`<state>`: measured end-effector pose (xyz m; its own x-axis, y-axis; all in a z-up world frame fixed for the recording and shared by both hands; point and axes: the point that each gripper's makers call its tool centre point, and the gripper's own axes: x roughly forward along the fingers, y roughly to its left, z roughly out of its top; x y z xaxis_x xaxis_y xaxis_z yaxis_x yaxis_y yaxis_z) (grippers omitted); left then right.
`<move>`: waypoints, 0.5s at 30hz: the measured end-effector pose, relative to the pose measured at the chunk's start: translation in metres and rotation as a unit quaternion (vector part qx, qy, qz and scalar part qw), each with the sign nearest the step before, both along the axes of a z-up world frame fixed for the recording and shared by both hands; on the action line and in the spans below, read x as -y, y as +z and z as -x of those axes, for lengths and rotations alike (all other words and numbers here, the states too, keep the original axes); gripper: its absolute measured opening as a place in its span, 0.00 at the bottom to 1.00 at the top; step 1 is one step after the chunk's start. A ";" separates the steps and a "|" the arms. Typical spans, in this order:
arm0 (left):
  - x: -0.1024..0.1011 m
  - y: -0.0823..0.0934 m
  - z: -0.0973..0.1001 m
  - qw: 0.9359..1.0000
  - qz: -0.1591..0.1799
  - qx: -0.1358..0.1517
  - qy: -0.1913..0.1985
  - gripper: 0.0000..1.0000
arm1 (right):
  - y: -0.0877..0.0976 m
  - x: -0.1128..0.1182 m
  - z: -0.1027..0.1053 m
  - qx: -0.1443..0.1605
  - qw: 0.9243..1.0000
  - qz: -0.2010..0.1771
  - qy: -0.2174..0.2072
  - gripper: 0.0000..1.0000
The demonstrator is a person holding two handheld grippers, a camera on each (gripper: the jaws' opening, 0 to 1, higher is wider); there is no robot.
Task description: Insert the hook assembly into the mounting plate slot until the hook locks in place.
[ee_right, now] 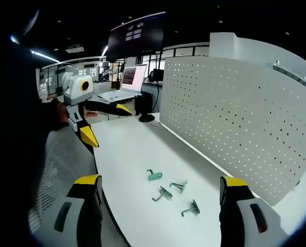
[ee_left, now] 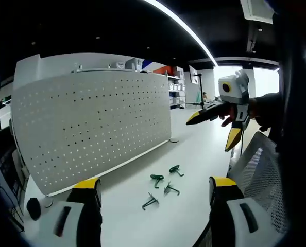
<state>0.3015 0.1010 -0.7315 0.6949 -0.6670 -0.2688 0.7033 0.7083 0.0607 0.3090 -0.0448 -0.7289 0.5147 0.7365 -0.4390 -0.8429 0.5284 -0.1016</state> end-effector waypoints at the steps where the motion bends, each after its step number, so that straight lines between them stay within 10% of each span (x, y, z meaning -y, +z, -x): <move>1: 0.000 0.000 0.000 1.000 0.000 -0.001 -0.001 0.89 | 0.000 0.000 0.000 0.000 1.000 0.000 0.000 0.92; 15: 0.001 0.001 0.001 1.000 0.002 0.001 -0.006 0.88 | 0.002 -0.003 0.000 0.002 1.000 0.003 -0.001 0.91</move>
